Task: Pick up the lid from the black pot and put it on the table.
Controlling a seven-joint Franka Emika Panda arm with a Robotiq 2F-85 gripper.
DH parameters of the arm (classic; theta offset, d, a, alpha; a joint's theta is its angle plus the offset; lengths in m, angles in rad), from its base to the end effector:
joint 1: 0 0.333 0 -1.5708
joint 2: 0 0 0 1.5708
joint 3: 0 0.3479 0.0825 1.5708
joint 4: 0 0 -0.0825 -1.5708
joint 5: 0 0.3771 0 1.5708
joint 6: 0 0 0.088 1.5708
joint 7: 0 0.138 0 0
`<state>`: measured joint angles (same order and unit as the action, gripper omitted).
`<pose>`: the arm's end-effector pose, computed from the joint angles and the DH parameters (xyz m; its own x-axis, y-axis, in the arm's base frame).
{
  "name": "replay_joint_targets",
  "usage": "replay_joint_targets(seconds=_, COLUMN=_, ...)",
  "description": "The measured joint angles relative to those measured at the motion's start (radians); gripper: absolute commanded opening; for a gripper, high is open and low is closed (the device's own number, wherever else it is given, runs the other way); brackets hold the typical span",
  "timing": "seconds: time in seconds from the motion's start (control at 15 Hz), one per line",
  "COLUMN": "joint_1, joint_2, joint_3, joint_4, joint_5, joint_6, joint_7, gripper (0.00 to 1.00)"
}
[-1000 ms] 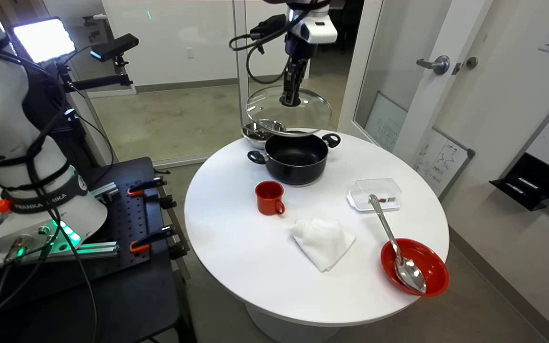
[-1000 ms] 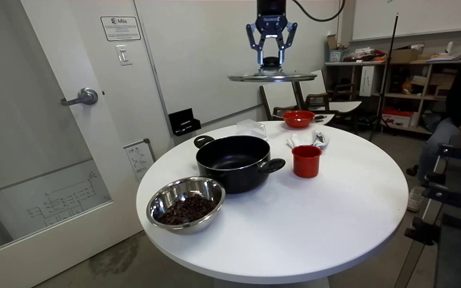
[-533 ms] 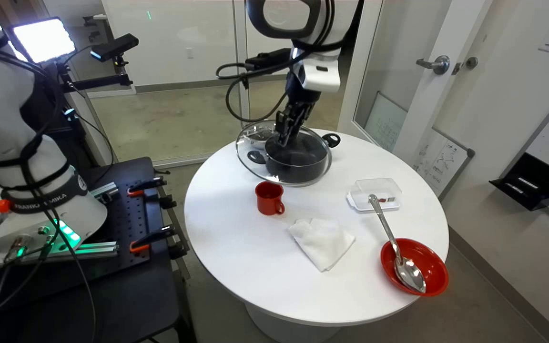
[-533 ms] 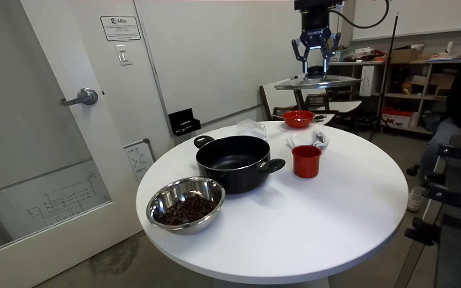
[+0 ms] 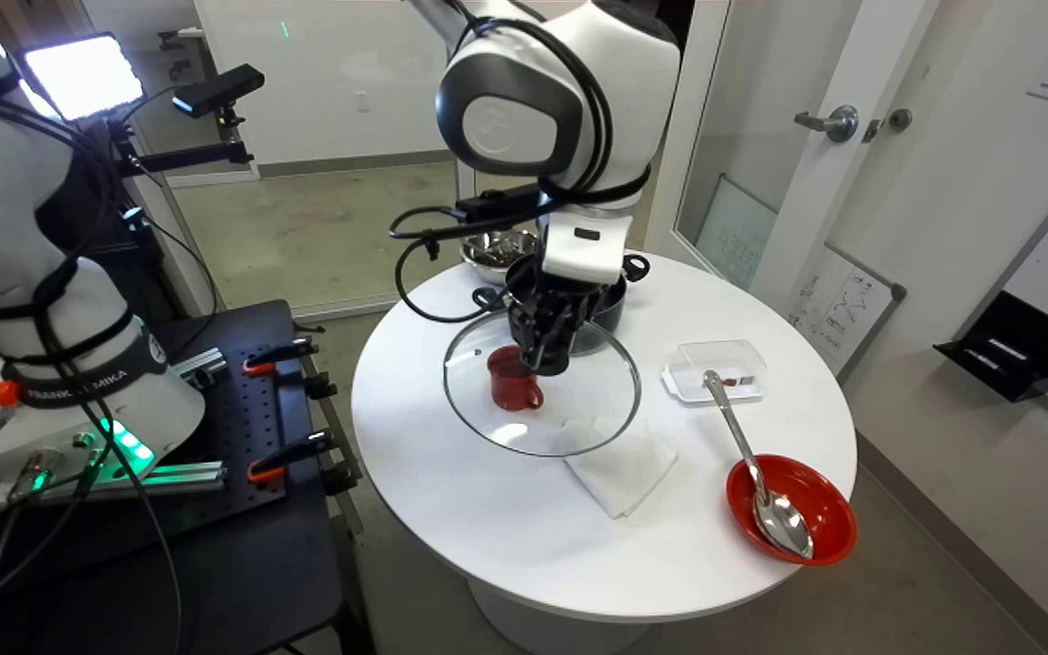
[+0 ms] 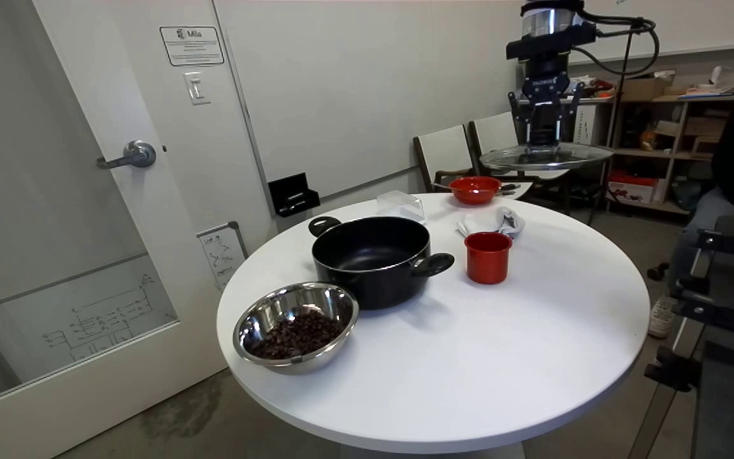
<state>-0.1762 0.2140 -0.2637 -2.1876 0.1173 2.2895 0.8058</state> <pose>0.4932 -0.2254 0.2895 0.2402 -0.9666 -0.0892 -0.9676 -0.2457 0.0576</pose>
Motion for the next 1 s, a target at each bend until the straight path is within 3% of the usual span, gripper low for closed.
replay_joint_targets(seconds=0.33, joint_1=0.011, joint_2=0.071, joint_3=0.009, joint_4=-0.041, joint_5=-0.01, joint_6=0.206, joint_7=0.0, gripper=0.26)
replay_joint_targets(seconds=1.0, joint_1=0.008, joint_2=0.267, joint_3=0.025, joint_4=-0.05, joint_5=0.067, joint_6=0.382, joint_7=-0.031, gripper=0.26)
